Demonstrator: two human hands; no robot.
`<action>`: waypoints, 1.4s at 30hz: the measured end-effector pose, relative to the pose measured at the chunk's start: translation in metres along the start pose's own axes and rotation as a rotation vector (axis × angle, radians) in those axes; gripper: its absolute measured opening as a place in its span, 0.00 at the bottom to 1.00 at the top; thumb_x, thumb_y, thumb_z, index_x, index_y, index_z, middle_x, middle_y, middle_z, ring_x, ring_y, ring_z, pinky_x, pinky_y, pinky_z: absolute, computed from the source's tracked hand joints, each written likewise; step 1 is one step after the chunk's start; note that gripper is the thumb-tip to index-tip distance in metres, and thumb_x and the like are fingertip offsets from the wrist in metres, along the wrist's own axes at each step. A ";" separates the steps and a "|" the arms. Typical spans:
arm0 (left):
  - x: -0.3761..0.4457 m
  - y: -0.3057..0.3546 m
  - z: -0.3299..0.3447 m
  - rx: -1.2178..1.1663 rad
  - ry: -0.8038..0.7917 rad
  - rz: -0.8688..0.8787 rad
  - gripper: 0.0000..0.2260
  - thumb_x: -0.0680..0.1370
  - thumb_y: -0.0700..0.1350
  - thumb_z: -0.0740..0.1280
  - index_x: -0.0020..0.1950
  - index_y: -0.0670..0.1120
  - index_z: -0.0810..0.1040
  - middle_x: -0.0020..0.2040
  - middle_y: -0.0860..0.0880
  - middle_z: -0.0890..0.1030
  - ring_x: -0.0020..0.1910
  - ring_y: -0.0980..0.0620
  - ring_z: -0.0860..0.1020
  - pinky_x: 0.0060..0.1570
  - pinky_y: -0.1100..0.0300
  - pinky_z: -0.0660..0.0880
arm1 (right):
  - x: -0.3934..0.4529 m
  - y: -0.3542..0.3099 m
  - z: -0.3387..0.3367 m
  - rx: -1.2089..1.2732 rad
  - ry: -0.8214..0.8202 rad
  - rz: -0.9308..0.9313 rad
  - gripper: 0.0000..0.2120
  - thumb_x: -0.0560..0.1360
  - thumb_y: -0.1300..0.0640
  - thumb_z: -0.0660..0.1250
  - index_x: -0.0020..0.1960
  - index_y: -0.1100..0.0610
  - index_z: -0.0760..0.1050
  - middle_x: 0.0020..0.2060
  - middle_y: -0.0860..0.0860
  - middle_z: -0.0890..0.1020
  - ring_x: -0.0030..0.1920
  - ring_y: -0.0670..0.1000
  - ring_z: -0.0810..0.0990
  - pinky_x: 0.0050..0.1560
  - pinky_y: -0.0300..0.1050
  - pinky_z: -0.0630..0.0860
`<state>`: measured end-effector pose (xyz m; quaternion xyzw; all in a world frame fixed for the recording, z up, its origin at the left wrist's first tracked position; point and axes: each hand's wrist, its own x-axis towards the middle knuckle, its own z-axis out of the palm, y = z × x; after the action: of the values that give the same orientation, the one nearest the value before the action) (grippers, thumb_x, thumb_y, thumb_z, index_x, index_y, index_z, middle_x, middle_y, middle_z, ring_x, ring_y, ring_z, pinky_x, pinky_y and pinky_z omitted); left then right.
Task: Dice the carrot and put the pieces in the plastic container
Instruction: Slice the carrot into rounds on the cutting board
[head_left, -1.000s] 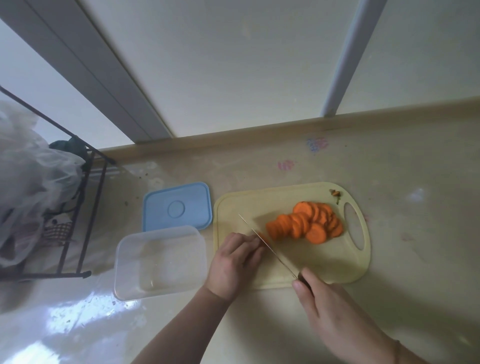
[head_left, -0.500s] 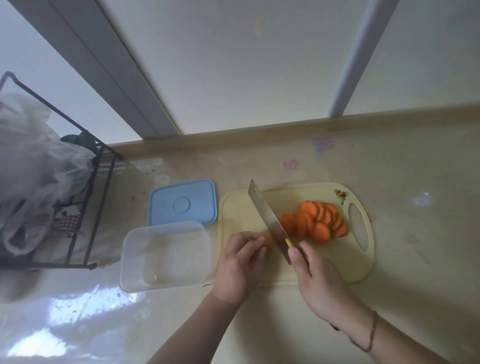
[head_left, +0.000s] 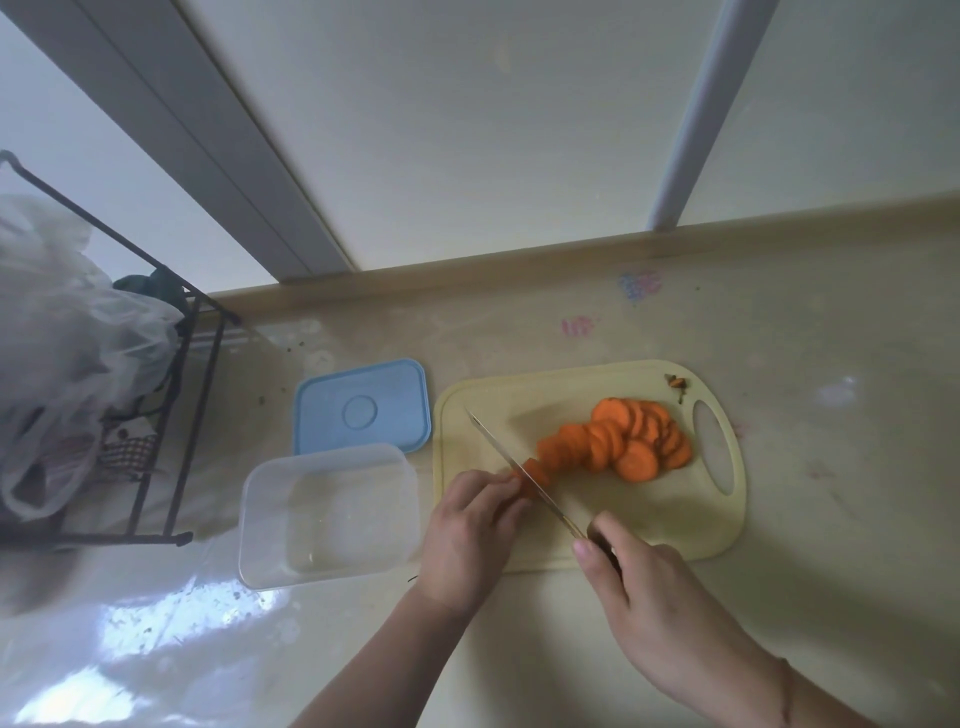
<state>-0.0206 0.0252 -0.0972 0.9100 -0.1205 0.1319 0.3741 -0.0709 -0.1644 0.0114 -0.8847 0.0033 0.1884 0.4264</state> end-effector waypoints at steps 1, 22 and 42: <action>0.000 -0.001 0.000 0.001 -0.009 -0.002 0.09 0.74 0.47 0.73 0.47 0.42 0.86 0.43 0.49 0.81 0.40 0.51 0.81 0.40 0.59 0.77 | -0.001 0.000 0.000 -0.008 -0.010 0.008 0.16 0.79 0.39 0.50 0.42 0.50 0.62 0.32 0.43 0.76 0.32 0.49 0.70 0.36 0.49 0.65; 0.007 -0.011 -0.002 -0.025 -0.024 0.157 0.08 0.77 0.46 0.72 0.49 0.42 0.86 0.46 0.52 0.78 0.40 0.47 0.81 0.43 0.57 0.78 | -0.010 0.012 0.001 -0.072 -0.046 0.063 0.17 0.76 0.35 0.46 0.42 0.48 0.61 0.29 0.51 0.72 0.32 0.49 0.71 0.38 0.50 0.67; -0.004 -0.005 0.001 -0.033 -0.016 0.049 0.09 0.77 0.46 0.71 0.53 0.42 0.84 0.51 0.48 0.80 0.48 0.49 0.80 0.47 0.60 0.78 | 0.036 0.013 0.008 0.214 0.034 0.198 0.16 0.80 0.43 0.54 0.45 0.55 0.68 0.25 0.49 0.68 0.22 0.46 0.64 0.21 0.35 0.61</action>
<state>-0.0227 0.0278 -0.1024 0.9016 -0.1478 0.1318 0.3846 -0.0424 -0.1609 -0.0147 -0.8327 0.1179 0.2132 0.4973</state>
